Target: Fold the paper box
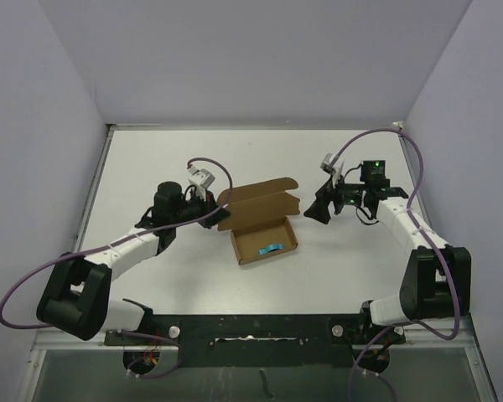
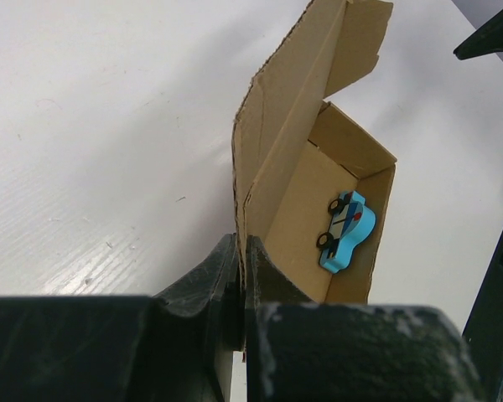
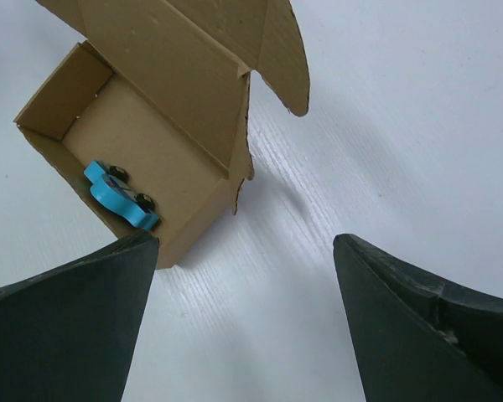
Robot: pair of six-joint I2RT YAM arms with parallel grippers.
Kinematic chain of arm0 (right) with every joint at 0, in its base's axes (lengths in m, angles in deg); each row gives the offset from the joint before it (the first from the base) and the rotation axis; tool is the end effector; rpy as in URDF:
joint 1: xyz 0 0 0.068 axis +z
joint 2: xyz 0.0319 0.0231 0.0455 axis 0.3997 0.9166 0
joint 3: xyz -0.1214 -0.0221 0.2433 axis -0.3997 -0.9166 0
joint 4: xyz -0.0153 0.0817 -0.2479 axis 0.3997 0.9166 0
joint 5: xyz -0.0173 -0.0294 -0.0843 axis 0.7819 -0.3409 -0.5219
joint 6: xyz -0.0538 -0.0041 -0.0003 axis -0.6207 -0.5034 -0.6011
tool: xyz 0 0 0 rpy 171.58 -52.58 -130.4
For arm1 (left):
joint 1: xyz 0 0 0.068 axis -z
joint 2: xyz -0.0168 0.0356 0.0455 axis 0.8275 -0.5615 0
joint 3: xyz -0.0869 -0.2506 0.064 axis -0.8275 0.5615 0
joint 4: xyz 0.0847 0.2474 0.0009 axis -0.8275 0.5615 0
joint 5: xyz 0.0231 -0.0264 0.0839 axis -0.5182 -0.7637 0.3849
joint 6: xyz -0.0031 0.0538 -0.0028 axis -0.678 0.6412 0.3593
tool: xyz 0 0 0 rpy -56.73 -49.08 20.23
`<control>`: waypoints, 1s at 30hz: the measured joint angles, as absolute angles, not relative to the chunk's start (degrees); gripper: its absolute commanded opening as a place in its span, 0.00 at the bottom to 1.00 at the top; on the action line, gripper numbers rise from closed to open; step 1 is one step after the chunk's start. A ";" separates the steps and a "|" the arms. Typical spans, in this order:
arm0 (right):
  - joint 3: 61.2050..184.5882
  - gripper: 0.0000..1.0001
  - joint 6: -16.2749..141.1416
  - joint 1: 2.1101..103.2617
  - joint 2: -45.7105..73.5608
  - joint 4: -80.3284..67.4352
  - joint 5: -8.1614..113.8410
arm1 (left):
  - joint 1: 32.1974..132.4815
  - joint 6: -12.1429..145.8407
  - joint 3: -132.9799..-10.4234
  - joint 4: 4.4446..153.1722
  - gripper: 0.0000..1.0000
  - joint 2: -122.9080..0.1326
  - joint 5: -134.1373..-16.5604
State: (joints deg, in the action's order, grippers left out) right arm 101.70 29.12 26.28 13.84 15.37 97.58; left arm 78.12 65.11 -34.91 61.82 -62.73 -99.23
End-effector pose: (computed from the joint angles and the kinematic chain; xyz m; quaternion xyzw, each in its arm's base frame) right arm 0.2859 0.0419 0.2461 -0.3617 0.7742 0.3397 0.3929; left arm 0.2514 -0.1235 0.2140 0.2161 0.7834 -0.3825 0.4395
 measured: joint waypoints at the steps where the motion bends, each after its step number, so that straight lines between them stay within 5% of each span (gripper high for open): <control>1: 101.50 0.87 29.49 26.46 13.86 14.83 97.82 | 78.12 65.11 -34.91 61.65 0.00 -63.08 -99.36; 30: 99.38 0.53 42.58 34.52 19.50 3.00 86.34 | 78.19 65.08 -34.93 59.63 0.00 -66.32 -102.55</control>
State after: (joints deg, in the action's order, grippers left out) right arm 99.38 42.58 34.52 19.50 3.00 86.34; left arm 78.19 65.08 -34.93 59.63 -66.32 -102.55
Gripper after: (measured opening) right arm 0.578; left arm 0.015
